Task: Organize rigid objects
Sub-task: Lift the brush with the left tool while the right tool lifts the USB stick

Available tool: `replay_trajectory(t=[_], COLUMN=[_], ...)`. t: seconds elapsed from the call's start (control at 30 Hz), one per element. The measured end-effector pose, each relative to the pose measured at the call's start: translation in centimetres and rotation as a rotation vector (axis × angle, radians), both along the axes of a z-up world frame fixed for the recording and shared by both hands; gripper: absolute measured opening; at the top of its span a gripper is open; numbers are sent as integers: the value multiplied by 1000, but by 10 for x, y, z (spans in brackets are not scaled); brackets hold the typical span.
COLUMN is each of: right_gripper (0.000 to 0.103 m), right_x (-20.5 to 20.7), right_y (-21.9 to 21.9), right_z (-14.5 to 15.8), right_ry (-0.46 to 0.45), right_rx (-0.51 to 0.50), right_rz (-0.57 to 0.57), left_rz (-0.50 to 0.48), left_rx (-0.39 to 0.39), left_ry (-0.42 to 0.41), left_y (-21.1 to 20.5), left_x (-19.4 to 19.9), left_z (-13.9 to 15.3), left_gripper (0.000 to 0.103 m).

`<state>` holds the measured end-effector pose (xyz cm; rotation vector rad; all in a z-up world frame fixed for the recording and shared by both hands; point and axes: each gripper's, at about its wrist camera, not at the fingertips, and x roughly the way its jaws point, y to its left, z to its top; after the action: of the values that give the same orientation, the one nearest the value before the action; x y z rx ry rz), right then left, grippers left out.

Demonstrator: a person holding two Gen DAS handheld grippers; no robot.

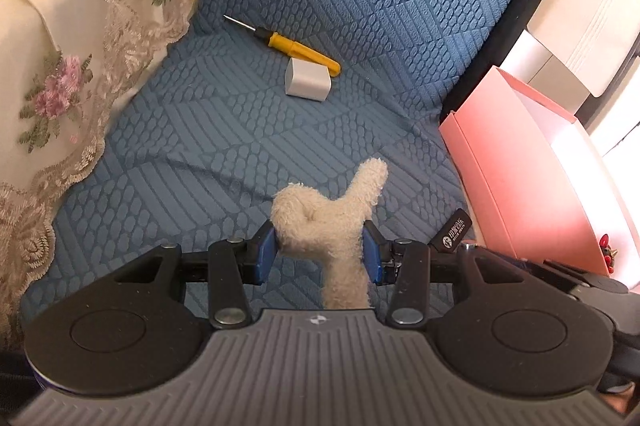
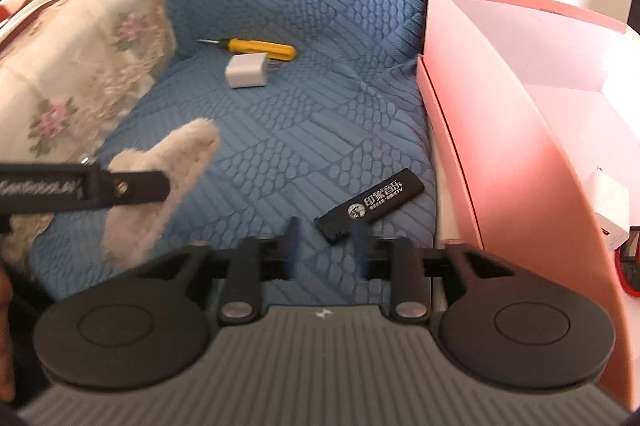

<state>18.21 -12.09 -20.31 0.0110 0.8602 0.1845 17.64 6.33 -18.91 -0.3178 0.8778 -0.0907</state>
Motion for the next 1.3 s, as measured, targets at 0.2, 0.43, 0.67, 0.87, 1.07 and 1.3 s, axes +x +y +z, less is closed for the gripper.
replay_trajectory(t=[0.2,0.43,0.67,0.87,1.07,1.3], right_gripper=[44,37,29,28,28,29], right_x=[19,30,20,8,2,10], right_y=[4,3,12,12,20,14], right_z=[-11,-23,-15,-7,-4,-11], right_ry=[-6,39,27,24,46,94], right_rx=[-25,-12,-32,-10,-18,7], right_rz=[-84,-121,-44,-1,50,17], left_rz=[-3,-12,-5,0,-7,-4], left_rx=[-3,-7,-12,-17,-18,-25], left_ry=[-1,1,5,9,22,26], left_y=[1,0,2,2,0,0], left_x=[2,4,5,6,8,9], left_z=[0,-2,-3,-4,-8,-8], left_gripper=[50,50,50,50,50,50])
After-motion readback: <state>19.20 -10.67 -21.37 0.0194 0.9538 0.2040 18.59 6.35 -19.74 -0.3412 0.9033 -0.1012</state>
